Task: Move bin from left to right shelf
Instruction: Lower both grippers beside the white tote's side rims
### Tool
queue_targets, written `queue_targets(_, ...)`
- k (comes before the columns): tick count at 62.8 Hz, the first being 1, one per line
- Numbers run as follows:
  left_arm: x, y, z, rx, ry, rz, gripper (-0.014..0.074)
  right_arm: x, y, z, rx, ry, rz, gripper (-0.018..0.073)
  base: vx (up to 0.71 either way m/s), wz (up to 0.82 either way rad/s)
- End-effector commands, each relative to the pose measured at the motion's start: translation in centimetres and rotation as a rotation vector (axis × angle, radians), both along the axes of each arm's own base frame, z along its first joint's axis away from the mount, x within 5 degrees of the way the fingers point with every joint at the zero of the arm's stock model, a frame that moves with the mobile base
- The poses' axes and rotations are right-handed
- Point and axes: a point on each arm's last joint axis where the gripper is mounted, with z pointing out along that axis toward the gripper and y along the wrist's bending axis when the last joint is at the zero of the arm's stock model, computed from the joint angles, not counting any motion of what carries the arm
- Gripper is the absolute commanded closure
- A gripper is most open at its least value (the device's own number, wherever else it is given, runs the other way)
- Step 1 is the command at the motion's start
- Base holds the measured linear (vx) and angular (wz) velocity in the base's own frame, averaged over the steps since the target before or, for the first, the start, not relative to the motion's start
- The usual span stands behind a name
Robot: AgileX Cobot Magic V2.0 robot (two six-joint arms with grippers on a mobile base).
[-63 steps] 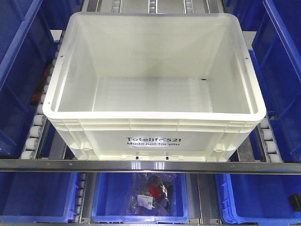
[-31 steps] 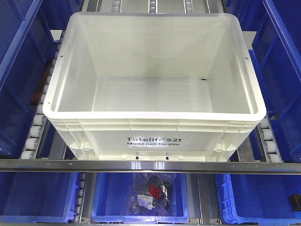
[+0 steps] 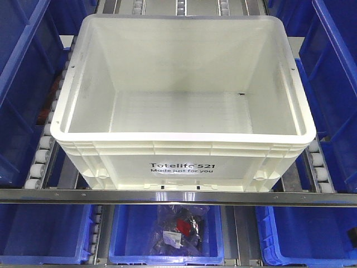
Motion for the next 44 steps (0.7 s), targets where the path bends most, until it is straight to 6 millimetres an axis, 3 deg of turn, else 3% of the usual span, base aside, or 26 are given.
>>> queue_targets(1, -1.7, -0.1, 4.7, 0.0, -0.21, -0.01, 0.0594, -0.9, 0.0, 3.8, 0.0, -0.163, 0.005, 0.0568, 0.0, 0.0)
queue_targets(13, -4.4, -0.2, 11.8, 0.004, -0.294, -0.011, 0.0594, -2.3, -0.1, 10.1, 0.002, -0.198, -0.005, 0.0568, 0.0, 0.0)
queue_targets(24, -3.8, -0.2, 16.3, -0.004, -0.12, -0.011, 0.0594, -1.7, -0.2, 13.8, 0.002, -0.076, -0.017, 0.0568, 0.0, 0.0)
queue_targets(31, -2.1, -0.1, 16.5, -0.012, 0.068, -0.011, 0.0594, -0.2, -0.2, 14.3, -0.002, 0.062, -0.024, 0.0568, 0.0, 0.0)
queue_targets(44, 0.9, 0.0, 13.9, -0.03, 0.414, -0.012, 0.0594, 2.4, -0.2, 12.4, -0.011, 0.314, -0.033, 0.0568, 0.0, 0.0)
